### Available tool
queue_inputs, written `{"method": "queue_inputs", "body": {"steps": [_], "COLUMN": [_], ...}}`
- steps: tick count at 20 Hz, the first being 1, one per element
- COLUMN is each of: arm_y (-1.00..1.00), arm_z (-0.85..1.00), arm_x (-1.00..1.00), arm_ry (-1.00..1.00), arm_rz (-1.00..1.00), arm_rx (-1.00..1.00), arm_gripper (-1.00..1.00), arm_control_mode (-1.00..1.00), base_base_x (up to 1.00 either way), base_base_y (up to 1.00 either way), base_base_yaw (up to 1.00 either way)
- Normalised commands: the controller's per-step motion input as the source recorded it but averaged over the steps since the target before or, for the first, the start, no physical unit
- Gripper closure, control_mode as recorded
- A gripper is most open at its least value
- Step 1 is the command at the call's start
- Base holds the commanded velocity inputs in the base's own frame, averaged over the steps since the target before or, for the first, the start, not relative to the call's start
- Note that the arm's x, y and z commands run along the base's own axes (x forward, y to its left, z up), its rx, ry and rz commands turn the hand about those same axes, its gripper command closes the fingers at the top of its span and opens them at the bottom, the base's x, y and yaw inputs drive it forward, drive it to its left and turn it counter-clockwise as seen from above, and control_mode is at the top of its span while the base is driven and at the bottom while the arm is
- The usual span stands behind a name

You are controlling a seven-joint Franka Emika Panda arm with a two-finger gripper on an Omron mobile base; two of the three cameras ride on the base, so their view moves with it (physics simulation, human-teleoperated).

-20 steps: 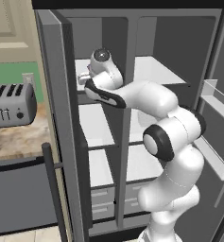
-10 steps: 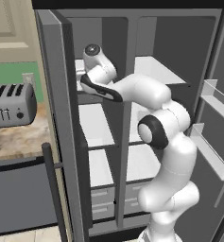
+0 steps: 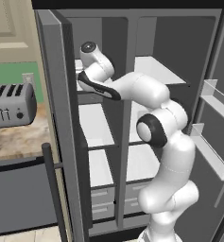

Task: Pick up the frozen chicken drumstick from the freezer, place it on any shelf in the fridge, and close the fridge and freezer doors when done.

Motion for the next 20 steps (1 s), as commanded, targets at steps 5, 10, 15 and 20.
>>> {"method": "queue_inputs", "body": {"steps": [5, 10, 15, 20], "arm_y": [0.0, -0.07, -0.03, -0.08], "arm_z": [-0.67, -0.34, -0.01, 0.25], "arm_x": [-0.38, -0.58, -0.74, -0.68], "arm_ry": [-0.01, -0.22, -0.34, -0.17], "arm_rz": [0.0, 0.0, 0.03, 0.01], "arm_rx": [0.04, 0.12, 0.09, 0.02], "arm_gripper": [1.0, 1.0, 1.0, 1.0], "arm_control_mode": [-1.0, -1.0, -1.0, -1.0], "base_base_x": [0.0, 0.0, 0.0, 0.0], "base_base_y": [0.0, 0.0, 0.0, 0.0], "base_base_yaw": [0.0, 0.0, 0.0, 0.0]}}
